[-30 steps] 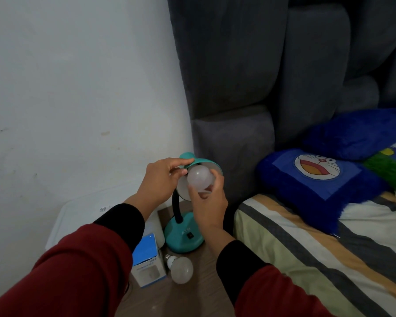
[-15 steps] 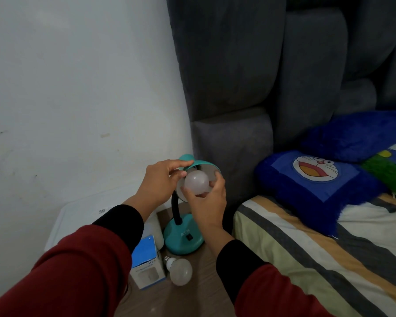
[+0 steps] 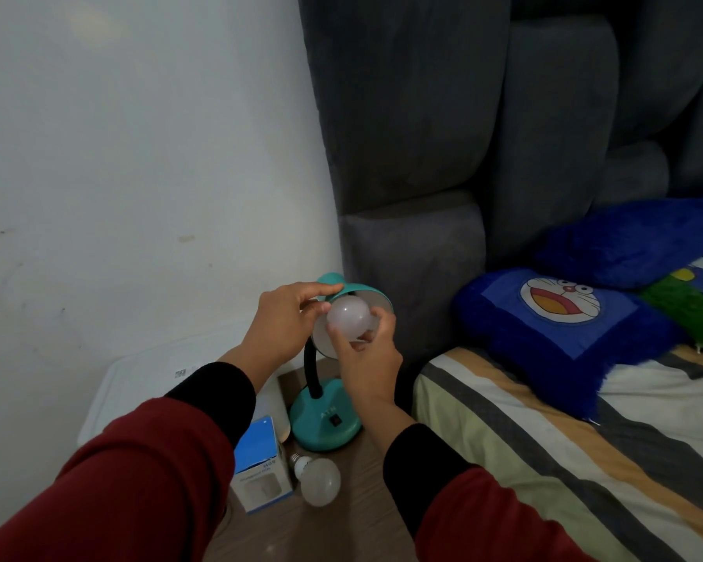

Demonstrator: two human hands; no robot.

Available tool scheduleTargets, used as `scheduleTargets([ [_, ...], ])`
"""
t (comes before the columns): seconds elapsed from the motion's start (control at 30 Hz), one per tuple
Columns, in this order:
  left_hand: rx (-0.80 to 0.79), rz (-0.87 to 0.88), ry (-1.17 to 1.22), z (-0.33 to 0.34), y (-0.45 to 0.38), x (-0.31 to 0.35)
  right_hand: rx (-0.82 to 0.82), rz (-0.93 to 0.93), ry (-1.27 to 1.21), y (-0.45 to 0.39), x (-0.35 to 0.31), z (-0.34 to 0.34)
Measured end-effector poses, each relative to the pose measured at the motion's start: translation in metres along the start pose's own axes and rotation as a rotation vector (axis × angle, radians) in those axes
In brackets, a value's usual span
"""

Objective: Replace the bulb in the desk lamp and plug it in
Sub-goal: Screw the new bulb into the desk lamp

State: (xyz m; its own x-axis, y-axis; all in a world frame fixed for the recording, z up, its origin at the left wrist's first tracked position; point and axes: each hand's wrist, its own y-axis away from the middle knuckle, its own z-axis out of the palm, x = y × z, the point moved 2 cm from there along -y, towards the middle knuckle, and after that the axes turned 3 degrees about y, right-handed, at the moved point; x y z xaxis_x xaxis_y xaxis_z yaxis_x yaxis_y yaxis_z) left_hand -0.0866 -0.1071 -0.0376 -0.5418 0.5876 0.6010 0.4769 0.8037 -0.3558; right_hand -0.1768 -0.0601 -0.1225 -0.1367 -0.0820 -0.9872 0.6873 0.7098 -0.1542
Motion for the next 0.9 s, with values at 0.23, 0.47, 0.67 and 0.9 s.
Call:
scheduleTargets([
  [0.23, 0.008, 0.009, 0.009, -0.0005, 0.0002, -0.0006, -0.02, -0.026, 0.04, 0.0015, -0.0029, 0.0023],
  [0.47, 0.001, -0.001, -0.004, 0.0005, 0.0004, 0.0004, -0.006, -0.024, 0.042, 0.002, -0.0047, 0.0015],
  [0.67, 0.01, 0.01, -0.02, -0.0002, 0.0009, 0.0003, -0.013, 0.004, 0.017, 0.003, -0.0055, -0.0034],
  [0.9, 0.013, -0.011, 0.015, 0.0004, 0.0017, 0.0012, 0.0, -0.026, 0.056, 0.0024, -0.0028, -0.0031],
])
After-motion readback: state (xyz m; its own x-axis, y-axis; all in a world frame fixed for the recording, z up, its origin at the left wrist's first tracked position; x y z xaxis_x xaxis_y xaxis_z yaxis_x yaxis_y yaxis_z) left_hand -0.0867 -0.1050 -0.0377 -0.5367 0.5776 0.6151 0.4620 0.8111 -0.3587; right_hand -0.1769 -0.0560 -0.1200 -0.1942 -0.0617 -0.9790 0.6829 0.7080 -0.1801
